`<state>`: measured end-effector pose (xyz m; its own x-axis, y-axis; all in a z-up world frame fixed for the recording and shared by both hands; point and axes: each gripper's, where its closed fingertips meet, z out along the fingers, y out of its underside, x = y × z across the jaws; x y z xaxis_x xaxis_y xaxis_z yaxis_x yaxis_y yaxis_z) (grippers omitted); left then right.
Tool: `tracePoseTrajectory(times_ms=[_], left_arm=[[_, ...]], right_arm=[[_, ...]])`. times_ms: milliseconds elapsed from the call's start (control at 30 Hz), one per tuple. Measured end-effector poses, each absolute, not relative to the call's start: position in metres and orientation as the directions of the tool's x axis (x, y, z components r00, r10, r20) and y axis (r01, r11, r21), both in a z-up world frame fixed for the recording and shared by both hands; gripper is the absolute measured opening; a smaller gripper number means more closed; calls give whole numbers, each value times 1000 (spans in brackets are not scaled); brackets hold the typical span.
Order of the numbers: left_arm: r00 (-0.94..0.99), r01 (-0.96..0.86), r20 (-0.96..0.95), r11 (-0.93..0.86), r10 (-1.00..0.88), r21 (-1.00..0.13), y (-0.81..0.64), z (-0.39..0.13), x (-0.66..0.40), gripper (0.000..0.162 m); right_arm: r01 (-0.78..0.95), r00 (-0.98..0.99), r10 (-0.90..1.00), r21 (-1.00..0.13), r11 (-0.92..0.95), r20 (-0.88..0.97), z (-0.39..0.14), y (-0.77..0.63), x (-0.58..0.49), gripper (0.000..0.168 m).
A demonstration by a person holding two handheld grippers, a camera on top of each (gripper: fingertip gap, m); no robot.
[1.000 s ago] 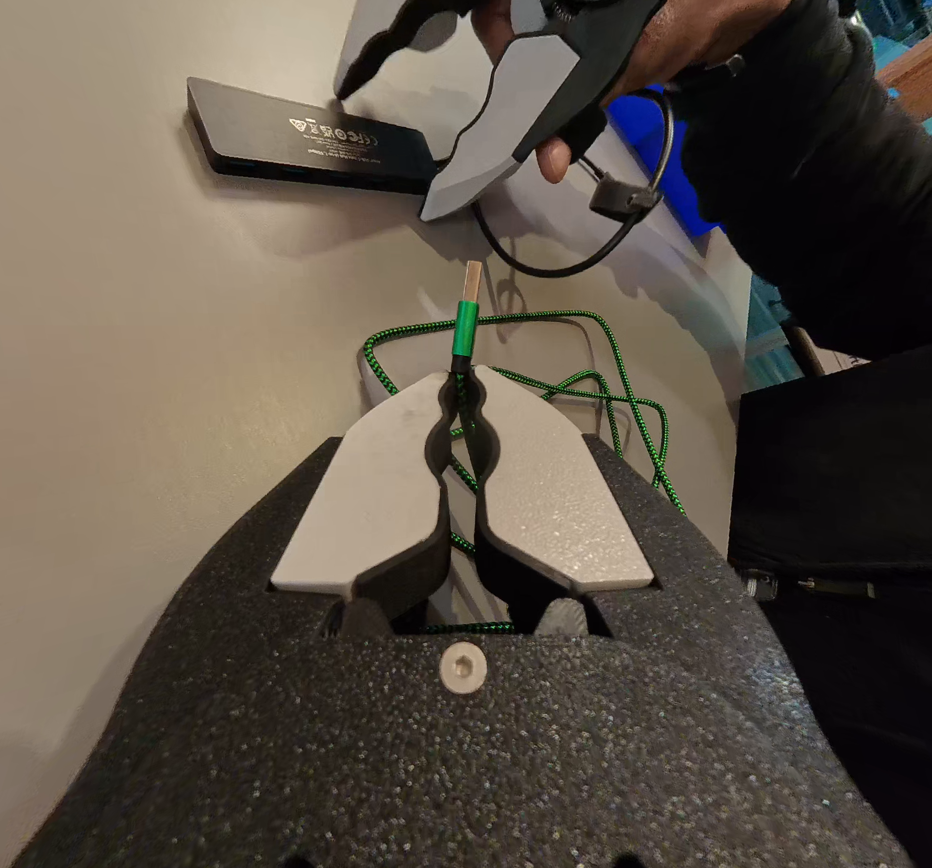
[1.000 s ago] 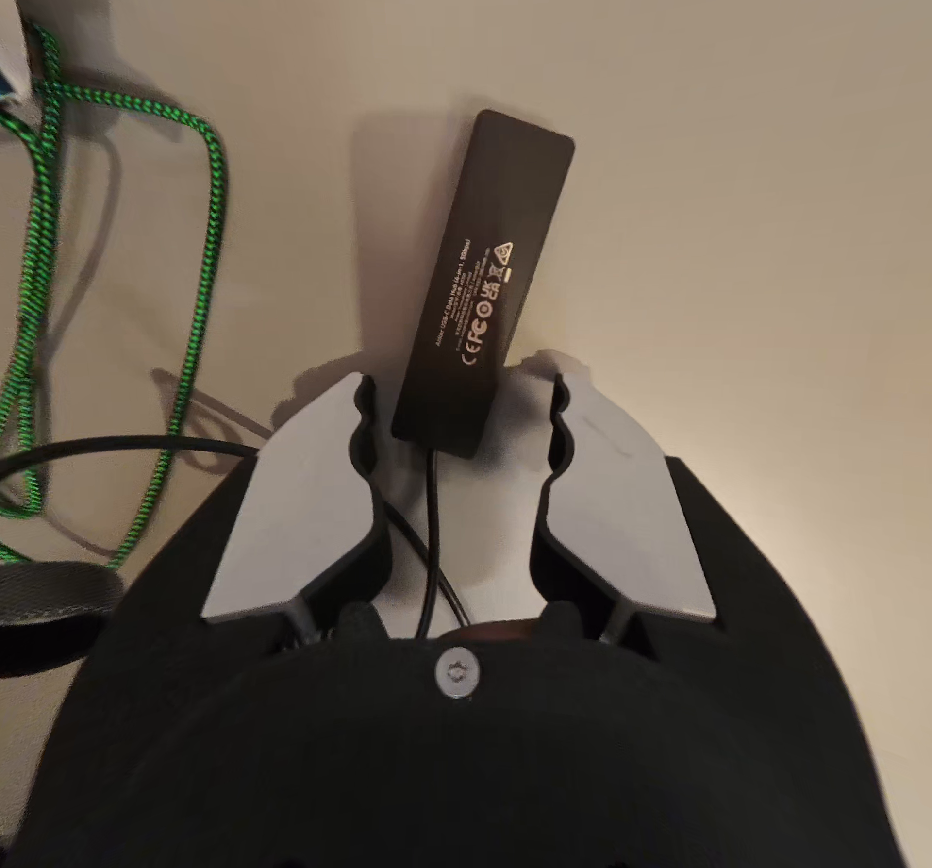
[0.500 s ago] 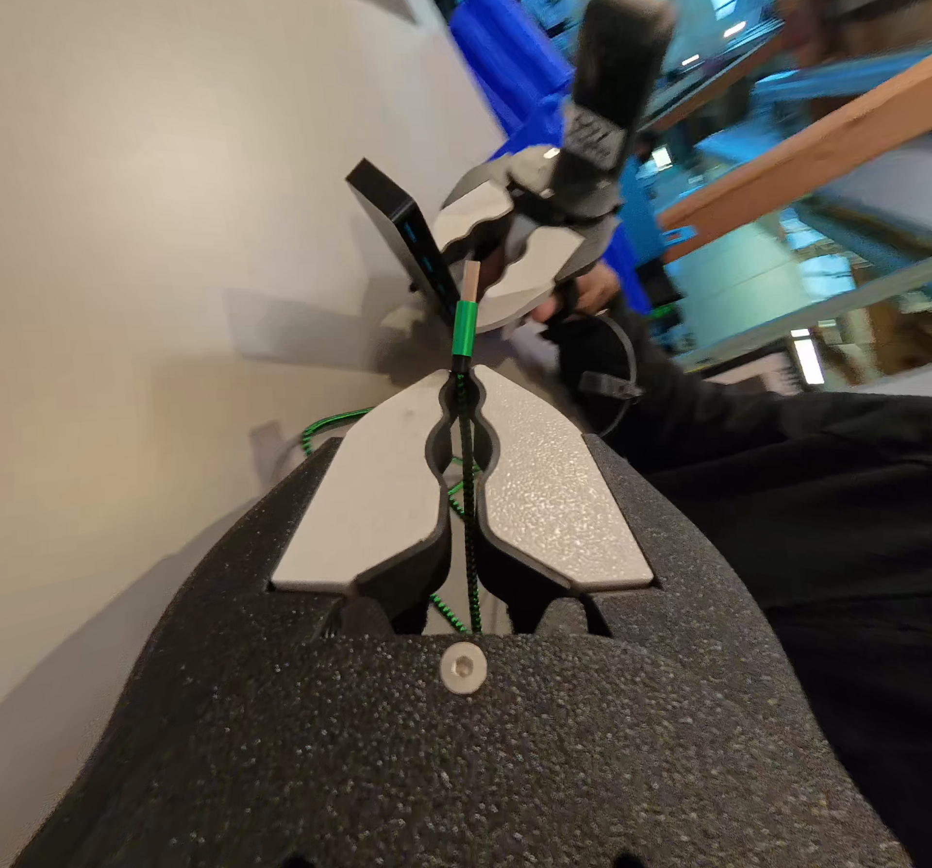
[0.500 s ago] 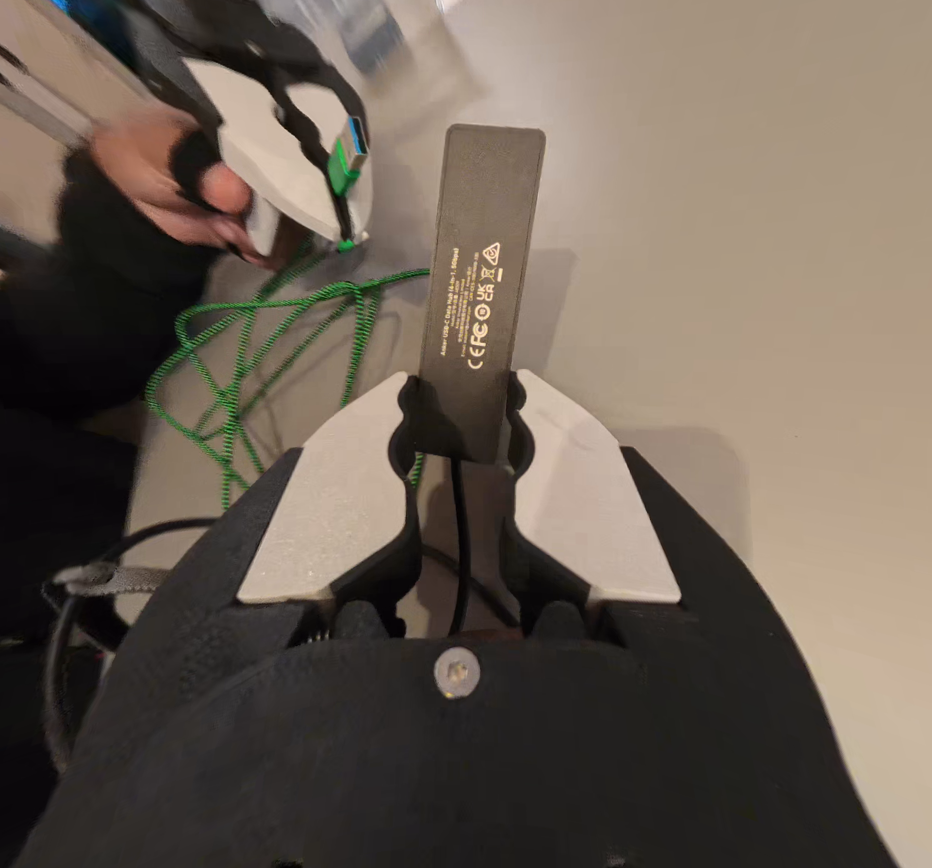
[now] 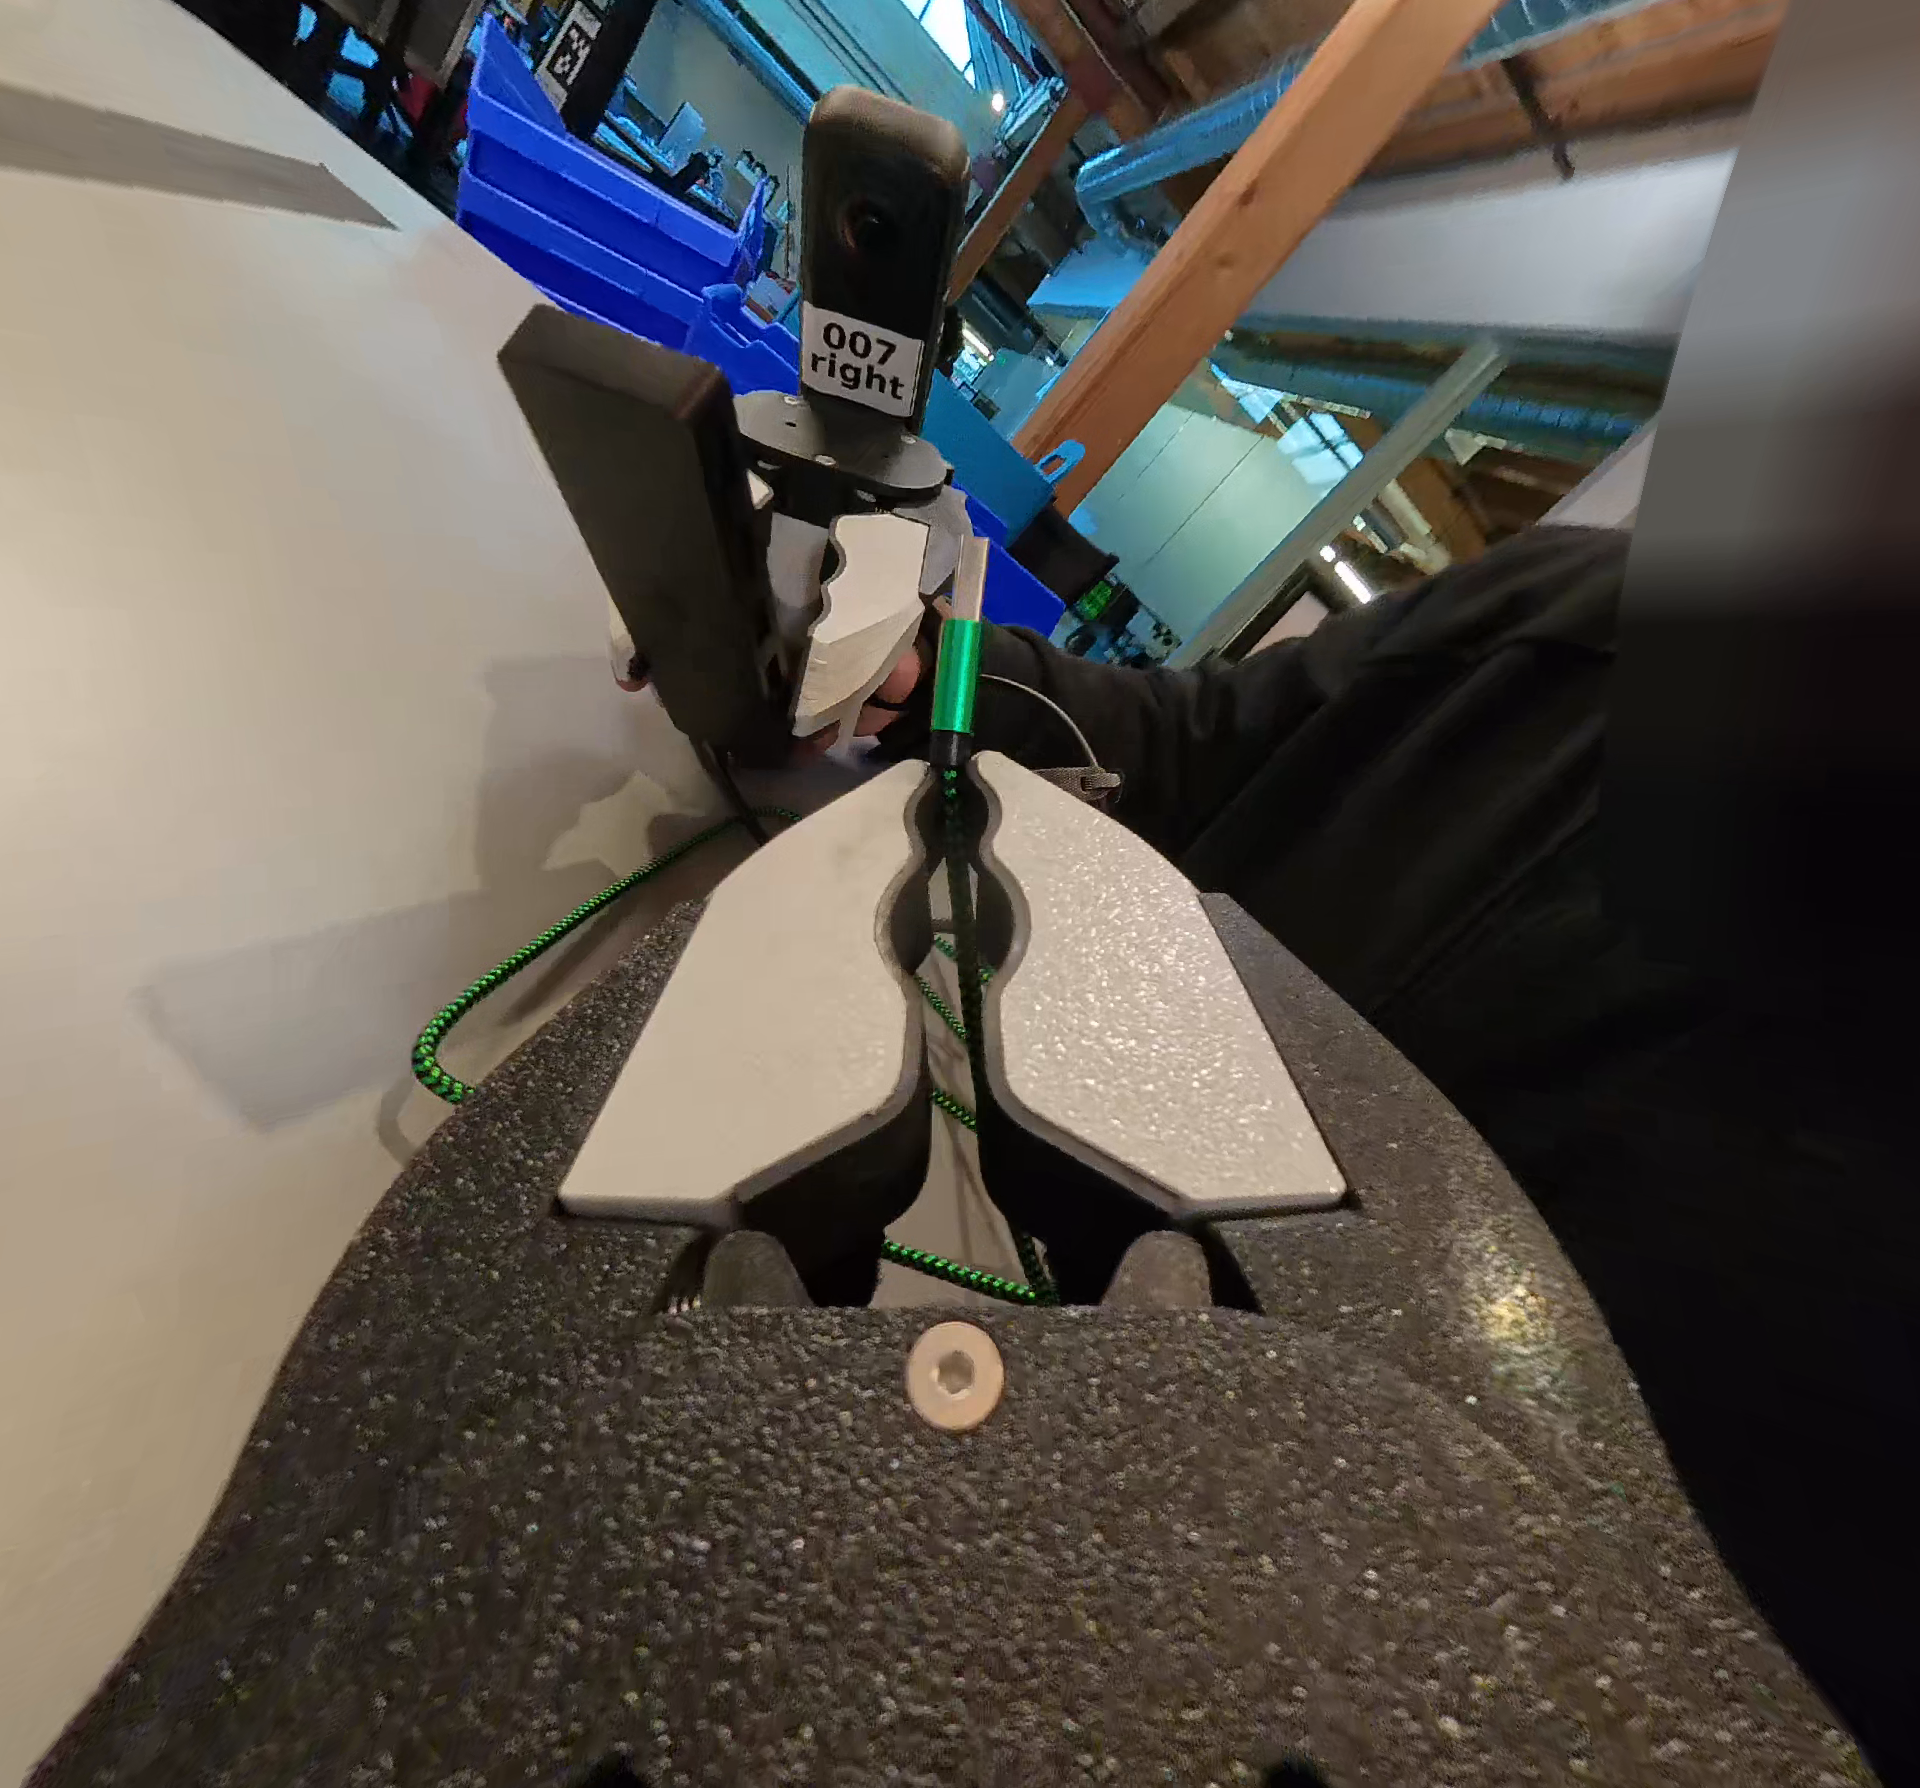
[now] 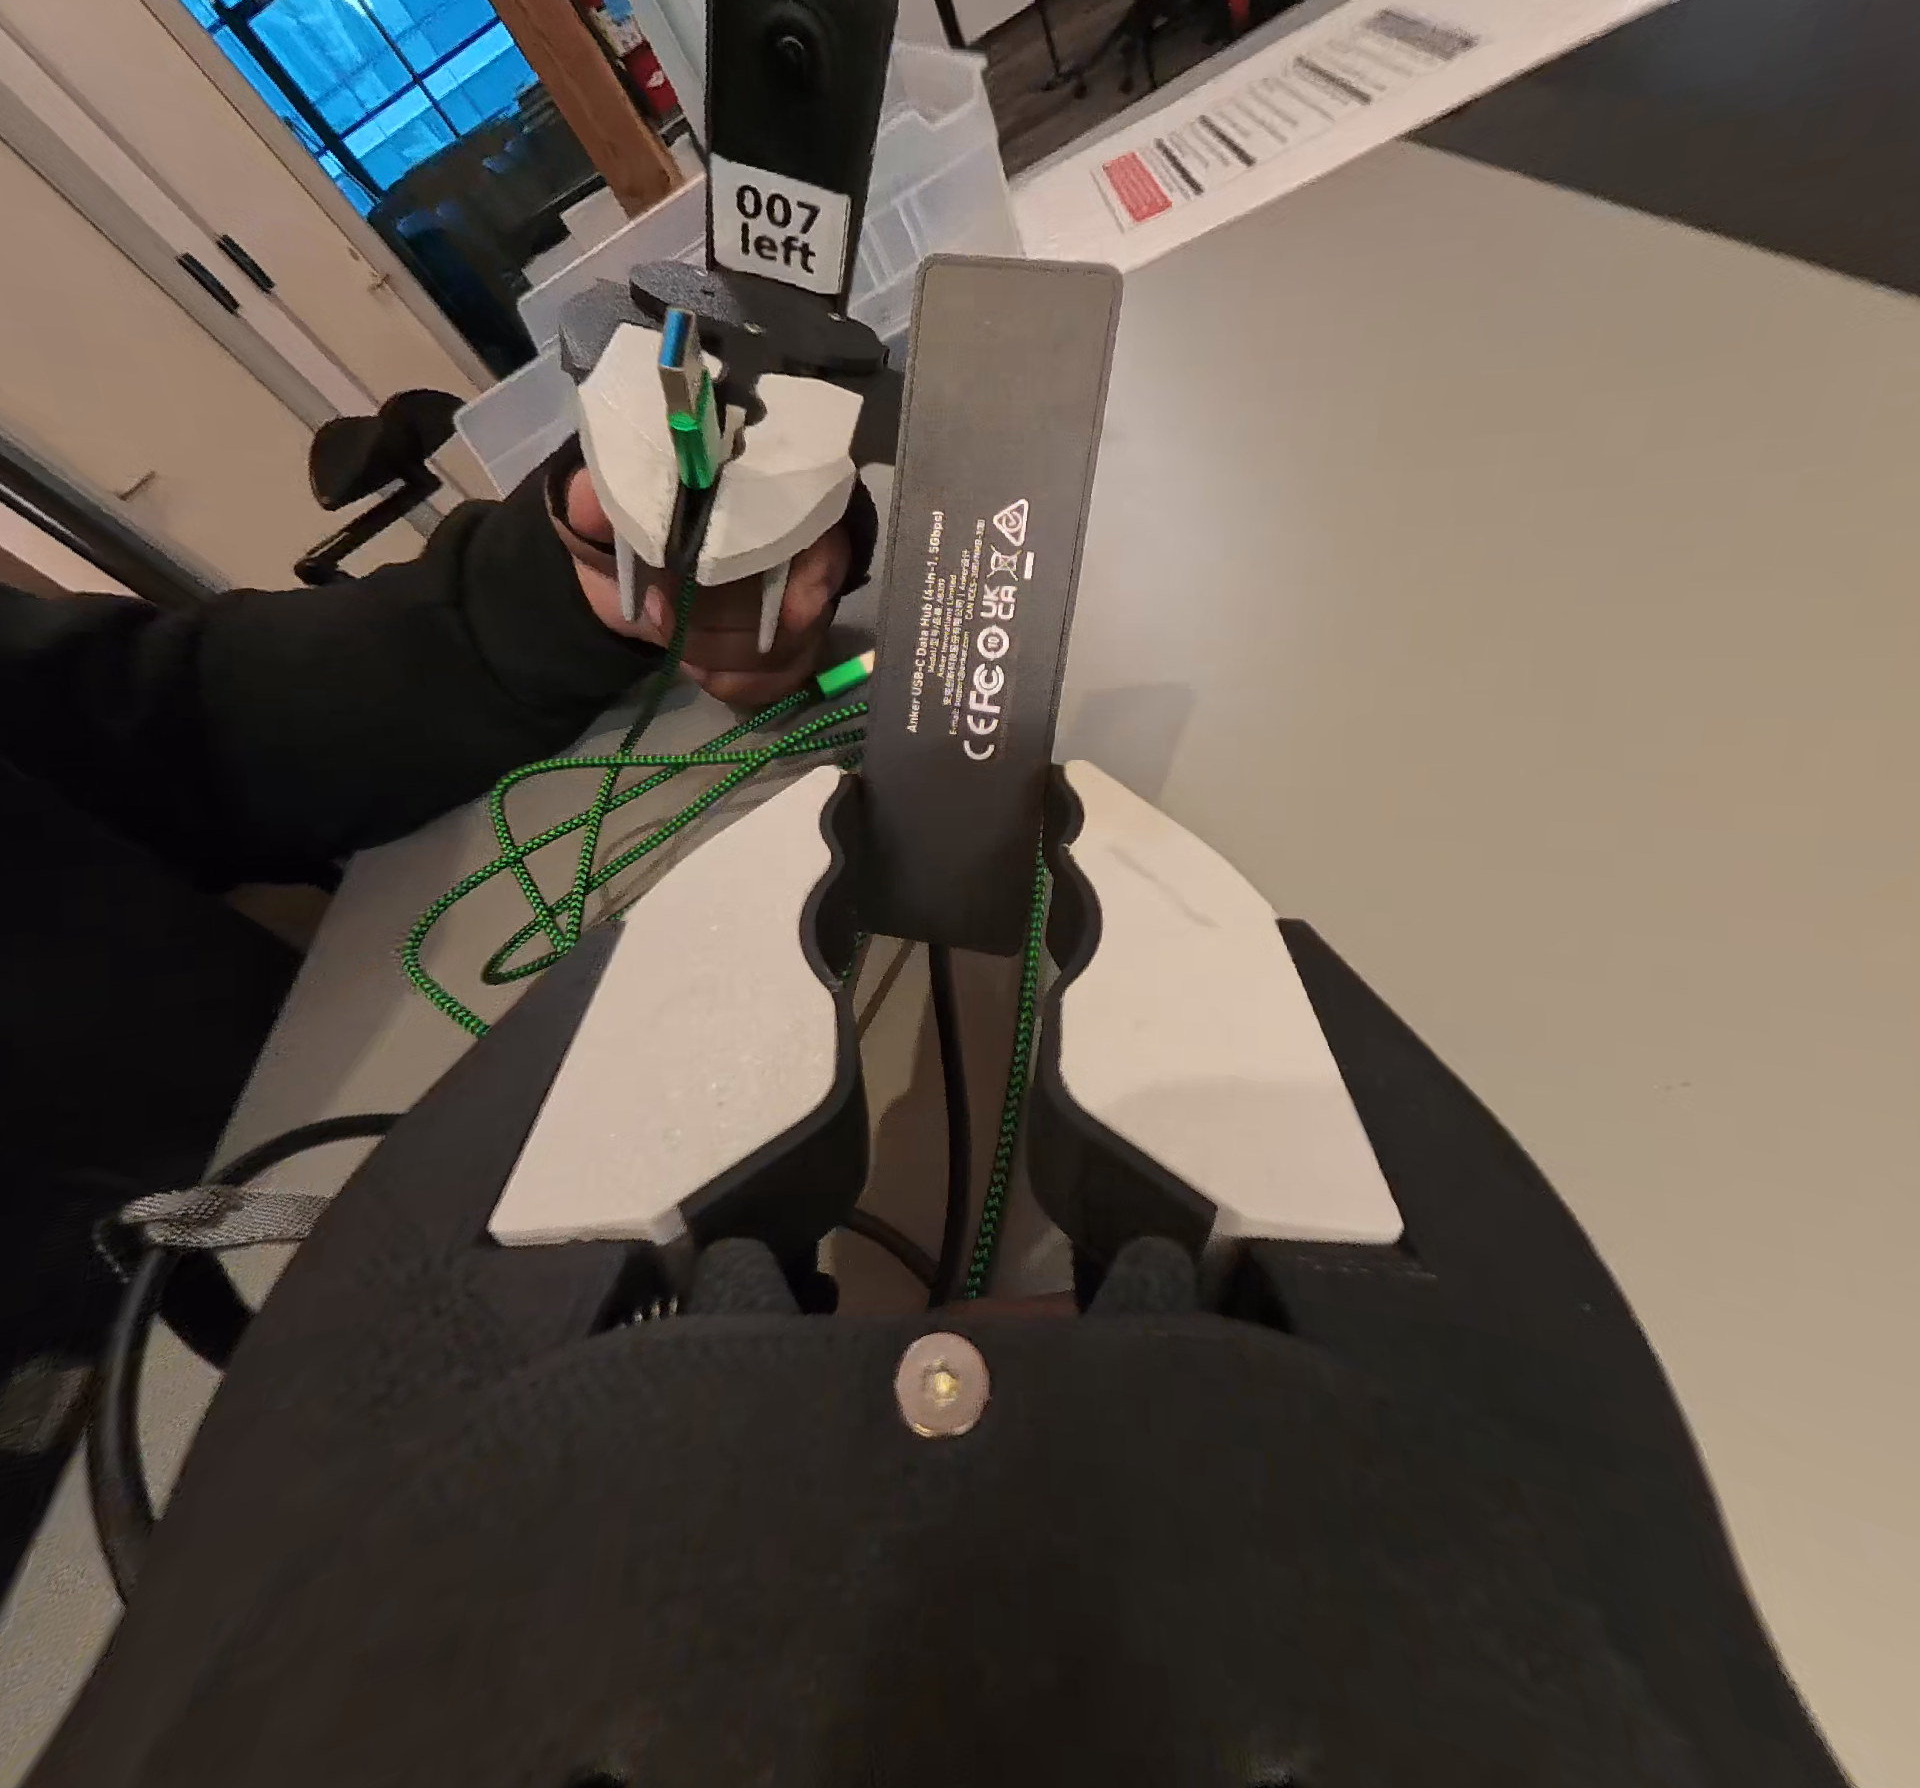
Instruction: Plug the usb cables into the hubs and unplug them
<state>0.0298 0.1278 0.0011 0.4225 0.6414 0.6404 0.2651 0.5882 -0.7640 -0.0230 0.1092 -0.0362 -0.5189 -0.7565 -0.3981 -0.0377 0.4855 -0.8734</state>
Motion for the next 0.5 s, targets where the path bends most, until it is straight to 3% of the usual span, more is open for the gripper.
tracePoseTrajectory(times_ms=[267,500], left_arm=[[418,236,541,488,730,-840,130,3,30,2],[238,249,695,649,679,-719,113,-4,19,2]], right_arm=[[-20,-518,-790,-919,394,-328,-25,112,-23,33],[20,-422,-798,-884,467,-431,-23,116,-21,34]])
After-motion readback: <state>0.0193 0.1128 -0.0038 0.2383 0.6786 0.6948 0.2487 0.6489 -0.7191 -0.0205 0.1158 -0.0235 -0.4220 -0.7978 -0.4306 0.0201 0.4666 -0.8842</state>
